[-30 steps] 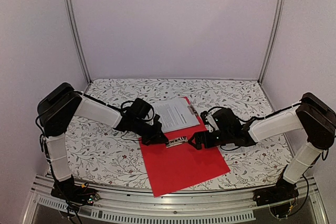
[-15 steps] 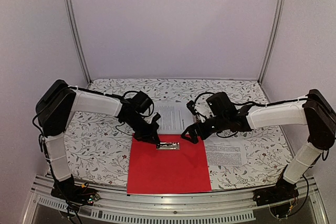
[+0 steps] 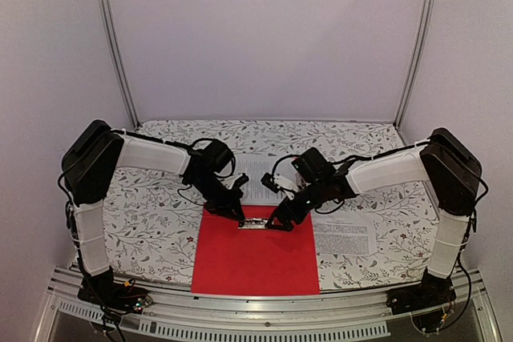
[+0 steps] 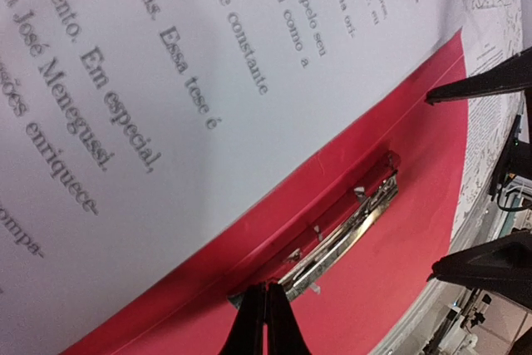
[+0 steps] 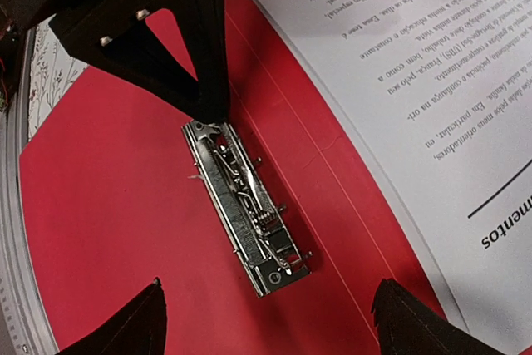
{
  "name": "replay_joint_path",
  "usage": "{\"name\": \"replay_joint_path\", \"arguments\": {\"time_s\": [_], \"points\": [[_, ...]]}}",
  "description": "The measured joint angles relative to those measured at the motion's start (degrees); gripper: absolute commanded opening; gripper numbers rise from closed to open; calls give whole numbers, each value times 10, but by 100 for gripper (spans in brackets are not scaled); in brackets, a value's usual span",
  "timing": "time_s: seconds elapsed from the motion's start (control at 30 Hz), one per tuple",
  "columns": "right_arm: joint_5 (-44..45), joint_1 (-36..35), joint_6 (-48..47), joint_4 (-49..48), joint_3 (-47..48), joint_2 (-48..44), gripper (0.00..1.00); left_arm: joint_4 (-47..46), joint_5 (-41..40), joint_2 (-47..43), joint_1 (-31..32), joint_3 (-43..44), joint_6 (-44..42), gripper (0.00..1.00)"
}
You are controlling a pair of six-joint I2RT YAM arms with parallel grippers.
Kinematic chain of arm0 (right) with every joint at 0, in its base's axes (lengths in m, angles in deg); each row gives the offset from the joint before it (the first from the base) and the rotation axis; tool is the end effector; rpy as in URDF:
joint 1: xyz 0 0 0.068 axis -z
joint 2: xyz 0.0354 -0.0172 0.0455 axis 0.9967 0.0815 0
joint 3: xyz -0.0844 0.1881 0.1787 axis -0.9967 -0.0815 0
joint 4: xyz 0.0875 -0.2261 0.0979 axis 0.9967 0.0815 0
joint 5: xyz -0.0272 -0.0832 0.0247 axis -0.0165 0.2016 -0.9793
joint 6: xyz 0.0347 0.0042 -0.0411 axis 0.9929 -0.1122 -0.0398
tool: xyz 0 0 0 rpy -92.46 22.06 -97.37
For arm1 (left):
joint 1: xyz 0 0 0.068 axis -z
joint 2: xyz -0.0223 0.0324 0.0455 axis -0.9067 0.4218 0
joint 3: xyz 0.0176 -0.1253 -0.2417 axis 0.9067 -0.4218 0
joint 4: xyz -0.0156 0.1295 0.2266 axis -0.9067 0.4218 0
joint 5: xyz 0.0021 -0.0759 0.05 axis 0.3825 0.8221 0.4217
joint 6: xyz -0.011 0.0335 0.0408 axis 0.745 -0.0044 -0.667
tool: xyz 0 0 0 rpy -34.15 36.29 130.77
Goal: Put the files into the folder
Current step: Open the spring clip on the folder at the center of the board.
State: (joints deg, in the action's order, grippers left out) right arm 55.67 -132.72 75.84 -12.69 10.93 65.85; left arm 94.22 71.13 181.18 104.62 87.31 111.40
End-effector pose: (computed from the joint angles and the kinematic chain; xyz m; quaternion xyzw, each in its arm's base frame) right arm 0.2472 0.2893 0.1437 -0.4563 0.8147 0.2891 0.2109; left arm 0.2822 -0.2553 0.1263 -0.1629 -0.9455 0.2817 0.0082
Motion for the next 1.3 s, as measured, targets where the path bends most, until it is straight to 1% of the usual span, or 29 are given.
{"name": "replay_joint_path", "arguments": {"time_s": [0.2,0.33,0.5,0.73,0.8,1.13,1.23,1.3], "points": [[2,-9,-47,16,36,40,58,-21,7,-1,-2,-13,-10,0],[4,-15,-74,23,51,57,52,-42,14,-4,-3,-26,-9,0],[18,-25,-102,22,63,69,40,-50,20,-5,-5,-31,-7,0],[37,-30,-132,20,71,78,29,-53,22,-5,-7,-32,-9,0],[39,-31,-139,21,72,78,23,-55,21,-5,-7,-33,-11,0],[69,-44,-156,27,75,78,18,-78,21,-11,-8,-48,-16,0],[73,-46,-156,28,76,78,12,-100,22,-17,-9,-66,-5,0],[76,-47,-156,30,77,78,11,-121,22,-24,-9,-82,6,0]]}}
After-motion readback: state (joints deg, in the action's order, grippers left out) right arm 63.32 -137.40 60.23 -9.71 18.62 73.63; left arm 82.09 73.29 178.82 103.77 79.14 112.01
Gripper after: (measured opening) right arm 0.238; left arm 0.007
